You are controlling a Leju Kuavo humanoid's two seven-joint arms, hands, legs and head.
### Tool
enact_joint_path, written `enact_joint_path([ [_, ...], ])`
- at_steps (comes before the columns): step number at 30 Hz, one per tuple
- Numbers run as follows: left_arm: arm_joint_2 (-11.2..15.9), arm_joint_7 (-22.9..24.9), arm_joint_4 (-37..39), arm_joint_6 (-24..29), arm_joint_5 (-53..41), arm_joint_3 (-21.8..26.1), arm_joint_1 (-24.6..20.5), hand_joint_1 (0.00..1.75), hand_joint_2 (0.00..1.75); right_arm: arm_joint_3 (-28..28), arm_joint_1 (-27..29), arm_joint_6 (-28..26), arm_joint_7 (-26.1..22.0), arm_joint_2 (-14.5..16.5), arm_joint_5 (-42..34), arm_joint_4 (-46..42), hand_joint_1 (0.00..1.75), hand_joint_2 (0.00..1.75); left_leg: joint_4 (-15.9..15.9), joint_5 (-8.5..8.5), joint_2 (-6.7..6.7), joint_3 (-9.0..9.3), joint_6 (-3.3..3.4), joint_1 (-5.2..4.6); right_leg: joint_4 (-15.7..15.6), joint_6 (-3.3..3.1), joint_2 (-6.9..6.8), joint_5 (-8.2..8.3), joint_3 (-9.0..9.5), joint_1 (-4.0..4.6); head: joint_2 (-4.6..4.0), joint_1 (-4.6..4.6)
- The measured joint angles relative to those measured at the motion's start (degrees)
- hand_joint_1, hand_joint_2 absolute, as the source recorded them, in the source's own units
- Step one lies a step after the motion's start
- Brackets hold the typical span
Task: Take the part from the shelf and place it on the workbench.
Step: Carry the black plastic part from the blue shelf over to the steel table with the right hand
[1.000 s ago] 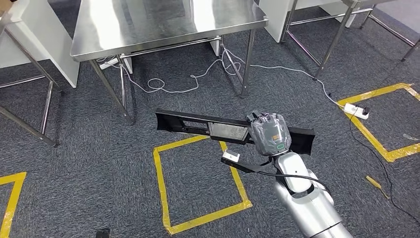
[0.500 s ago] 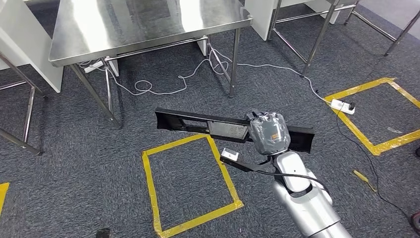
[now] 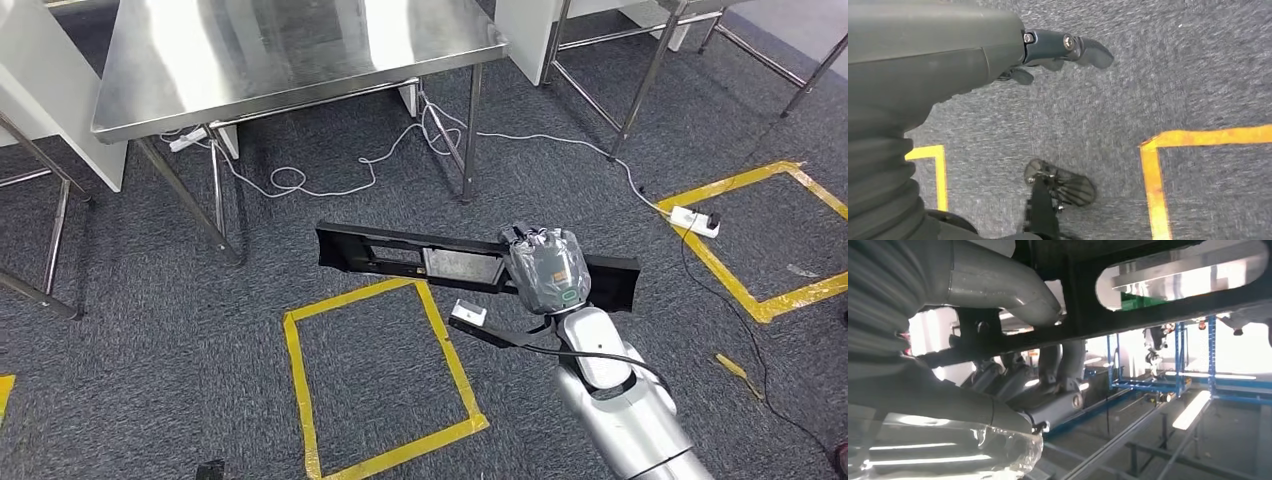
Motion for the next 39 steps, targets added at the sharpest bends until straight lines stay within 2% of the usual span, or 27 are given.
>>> enact_joint_path([
  [2, -0.03, 0.01, 0.00, -0.01, 0.01, 0.01, 0.05, 0.00, 1.75, -0.02, 0.01, 0.00, 0.01, 0.04, 0.01, 0.02, 1.75, 1.75, 0.44, -0.65, 0.22, 0.09, -0.43, 0.47, 0.10, -1.00, 0.34, -0.36, 0.26, 0.03, 0.00, -0.27],
  [3, -0.03, 0.00, 0.00, -0.01, 0.02, 0.02, 0.05, 0.00, 1.75, -0.03, -0.03, 0.00, 0.01, 0.09, 0.02, 0.02, 1.75, 1.75, 2.02, -1.60, 0.25, -0.51, -0.66, 0.67, 0.07, -1.41, 0.50, -0.56, 0.54, 0.04, 0.00, -0.32],
  [4, -0.03, -0.01, 0.00, -0.01, 0.02, 0.04, 0.05, 0.00, 1.75, -0.03, -0.09, 0.00, 0.01, 0.16, 0.02, 0.02, 1.75, 1.75, 4.76, -2.98, 0.22, -1.80, -0.84, 0.80, 0.03, -1.77, 0.60, -0.75, 0.88, 0.07, 0.00, -0.43],
  [6, -0.03, -0.03, 0.00, 0.03, 0.11, 0.09, 0.10, 0.00, 1.75, -0.01, -0.16, 0.00, 0.01, 0.32, 0.04, 0.10, 1.75, 1.75, 13.01, -6.26, 0.11, -6.40, -0.99, 0.81, 0.04, -2.38, 0.75, -1.19, 1.41, 0.50, 0.00, -0.55],
  [7, -0.03, -0.03, 0.00, 0.05, 0.18, 0.14, 0.18, 0.00, 1.75, 0.01, -0.16, 0.00, 0.01, 0.42, 0.06, 0.20, 1.75, 1.75, 16.45, -7.07, 0.09, -8.70, -0.94, 0.79, 0.05, -2.63, 0.85, -1.42, 1.66, 0.75, 0.00, -0.58],
  [8, -0.04, -0.03, 0.00, 0.08, 0.26, 0.21, 0.28, 0.00, 1.75, 0.03, -0.16, 0.00, 0.01, 0.54, 0.07, 0.32, 1.75, 1.75, 18.18, -6.75, 0.08, -10.31, -0.74, 0.75, 0.05, -2.83, 0.98, -1.70, 2.00, 1.02, 0.00, -0.57],
  [9, -0.04, -0.04, 0.00, 0.11, 0.33, 0.31, 0.39, 0.00, 1.75, 0.04, -0.19, 0.00, -0.01, 0.67, 0.07, 0.44, 1.75, 1.75, 17.71, -5.19, 0.07, -10.84, -0.37, 0.65, 0.05, -2.96, 1.13, -2.00, 2.43, 1.28, 0.00, -0.58],
  [10, -0.04, -0.06, 0.00, 0.14, 0.43, 0.43, 0.49, 0.00, 1.75, 0.05, -0.29, 0.00, -0.05, 0.84, 0.08, 0.54, 1.75, 1.75, 14.86, -2.58, 0.02, -10.16, 0.21, 0.46, 0.03, -3.02, 1.27, -2.33, 2.96, 1.55, 0.00, -0.58],
  [11, -0.03, -0.08, 0.00, 0.17, 0.54, 0.54, 0.55, 0.00, 1.75, 0.07, -0.42, 0.00, -0.11, 1.02, 0.08, 0.60, 1.75, 1.75, 10.83, 0.41, -0.13, -8.82, 1.00, 0.16, -0.03, -3.08, 1.38, -2.65, 3.45, 1.69, 0.00, -0.57],
  [13, 0.16, -0.16, 0.01, 0.22, 0.70, 0.77, 0.59, 0.00, 1.75, 0.10, -0.94, 0.00, -0.33, 1.42, 0.03, 0.81, 1.75, 1.75, 4.29, 3.86, -0.40, -6.27, 2.79, -0.63, -0.20, -2.95, 1.57, -3.14, 4.04, 1.87, 0.00, -0.28],
  [15, 0.33, -0.30, 0.02, 0.26, 0.77, 0.94, 0.60, 0.00, 1.75, 0.16, -1.33, 0.00, -0.48, 1.75, -0.07, 1.14, 1.75, 1.75, 2.28, 3.83, -0.46, -5.45, 3.87, -1.34, -0.51, -2.50, 1.65, -3.38, 4.13, 1.66, 0.00, -0.33],
  [16, 0.33, -0.37, 0.02, 0.28, 0.80, 1.01, 0.60, 0.00, 1.75, 0.20, -1.45, -0.01, -0.52, 1.90, -0.10, 1.27, 1.75, 1.75, 1.62, 3.74, -0.42, -5.16, 4.05, -1.58, -0.91, -2.25, 1.66, -3.39, 4.31, 1.56, 0.00, -0.52],
  [18, 0.29, -0.40, 0.01, 0.29, 0.85, 1.12, 0.69, 0.00, 1.75, 0.27, -1.73, -0.02, -0.57, 2.10, -0.11, 1.50, 1.75, 1.75, -0.45, 4.03, -0.28, -3.60, 4.12, -1.29, -0.89, -1.93, 1.33, -3.61, 4.33, 1.81, 0.00, -0.56],
  [19, 0.22, -0.43, 0.00, 0.29, 0.86, 1.16, 0.71, 0.00, 1.75, 0.32, -2.07, -0.02, -0.60, 2.14, -0.11, 1.61, 1.75, 1.75, -1.47, 4.20, -0.23, -2.70, 4.06, -1.08, 0.42, -1.95, 1.13, -4.12, 3.72, 1.91, 0.00, -0.48],
  [20, 0.14, -0.44, 0.00, 0.28, 0.85, 1.21, 0.73, 0.00, 1.75, 0.37, -2.39, -0.01, -0.62, 2.12, -0.13, 1.75, 1.75, 1.75, -2.18, 4.26, -0.19, -1.95, 3.92, -0.87, 3.36, -2.09, 0.93, -5.11, 2.08, 1.89, 0.00, -0.36],
  [23, -0.17, -0.48, 0.01, 0.23, 0.85, 1.36, 0.73, 0.00, 1.75, 0.47, -2.60, 0.00, -0.66, 2.08, -0.16, 2.14, 1.75, 1.75, -2.39, 3.51, -0.30, -1.09, 3.64, -0.89, 15.26, -2.00, 0.83, -8.28, -5.61, 1.57, 0.00, -0.25],
  [24, -0.30, -0.49, 0.01, 0.23, 0.85, 1.37, 0.77, 0.00, 1.75, 0.50, -2.43, 0.00, -0.66, 2.07, -0.16, 2.31, 1.75, 1.75, -2.36, 3.20, -0.40, -0.81, 3.46, -0.84, 16.67, -1.52, 0.80, -7.97, -7.17, 1.38, 0.00, -0.28],
  [25, -0.38, -0.49, 0.02, 0.23, 0.84, 1.38, 0.80, 0.00, 1.75, 0.52, -2.30, 0.00, -0.67, 2.04, -0.16, 2.48, 1.75, 1.75, -2.28, 2.83, -0.50, -0.44, 3.17, -0.75, 15.53, -0.80, 0.72, -6.56, -7.37, 1.15, 0.00, -0.26],
  [27, -0.50, -0.49, 0.02, 0.23, 0.80, 1.40, 0.83, 0.00, 1.75, 0.55, -2.35, -0.02, -0.69, 1.99, -0.20, 2.75, 1.75, 1.75, -1.79, 1.77, -0.65, 0.28, 2.33, -0.68, 7.73, 0.71, 0.16, -2.08, -4.60, 0.61, 0.00, -0.20],
  [28, -0.50, -0.49, 0.02, 0.23, 0.78, 1.43, 0.81, 0.00, 1.75, 0.57, -2.49, -0.04, -0.70, 2.02, -0.23, 2.81, 1.75, 1.75, -1.13, 0.98, -0.62, 0.45, 1.88, -0.78, 3.62, 0.98, -0.18, -0.19, -2.84, 0.41, 0.00, -0.14],
  [30, -0.56, -0.54, 0.02, 0.22, 0.76, 1.47, 0.80, 0.00, 1.75, 0.61, -2.67, -0.10, -0.75, 2.10, -0.29, 2.93, 1.75, 1.75, -0.14, -0.48, -0.50, 0.52, 0.95, -0.86, -0.05, 0.18, -0.53, 0.92, -1.05, 0.60, 0.00, -0.39],
  [32, -0.57, -0.56, 0.01, 0.21, 0.73, 1.49, 0.81, 0.00, 1.75, 0.63, -2.65, -0.16, -0.86, 2.12, -0.33, 3.04, 1.75, 1.75, 0.16, -1.29, -0.22, 0.80, -0.06, -0.51, 0.10, -1.27, -0.27, 0.41, -0.75, 0.90, 0.00, -0.81],
  [34, -0.51, -0.56, -0.01, 0.22, 0.71, 1.50, 0.80, 0.00, 1.75, 0.61, -2.68, -0.21, -0.93, 2.11, -0.34, 3.10, 1.75, 1.75, 1.68, -2.25, 0.02, 0.56, -0.88, -0.17, 0.02, -2.29, 0.08, -0.04, -0.10, 0.70, 0.00, -1.10],
  [35, -0.45, -0.57, -0.02, 0.23, 0.70, 1.51, 0.80, 0.00, 1.75, 0.60, -2.70, -0.21, -0.93, 2.16, -0.34, 3.11, 1.75, 1.75, 3.89, -3.34, 0.05, -0.47, -1.15, 0.03, -0.03, -2.71, 0.25, -0.31, 0.36, 0.60, 0.00, -1.23],
  [37, -0.48, -0.57, -0.01, 0.23, 0.69, 1.51, 0.83, 0.00, 1.75, 0.64, -2.69, -0.22, -0.93, 2.27, -0.34, 3.18, 1.75, 1.75, 10.46, -5.83, 0.04, -4.48, -1.63, 0.31, 0.08, -3.41, 0.46, -1.06, 1.10, 1.27, 0.00, -1.40],
  [38, -0.47, -0.57, -0.01, 0.23, 0.69, 1.51, 0.86, 0.00, 1.75, 0.66, -2.65, -0.22, -0.93, 2.31, -0.34, 3.26, 1.75, 1.75, 13.18, -6.33, 0.03, -6.57, -1.74, 0.35, 0.16, -3.62, 0.60, -1.45, 1.44, 1.60, 0.00, -1.38],
  [39, -0.48, -0.57, 0.00, 0.23, 0.69, 1.52, 0.90, 0.00, 1.75, 0.69, -2.59, -0.22, -0.95, 2.32, -0.34, 3.35, 1.75, 1.75, 14.03, -5.45, 0.03, -7.89, -1.65, 0.34, 0.25, -3.71, 0.77, -1.92, 1.88, 1.94, 0.00, -1.39],
])
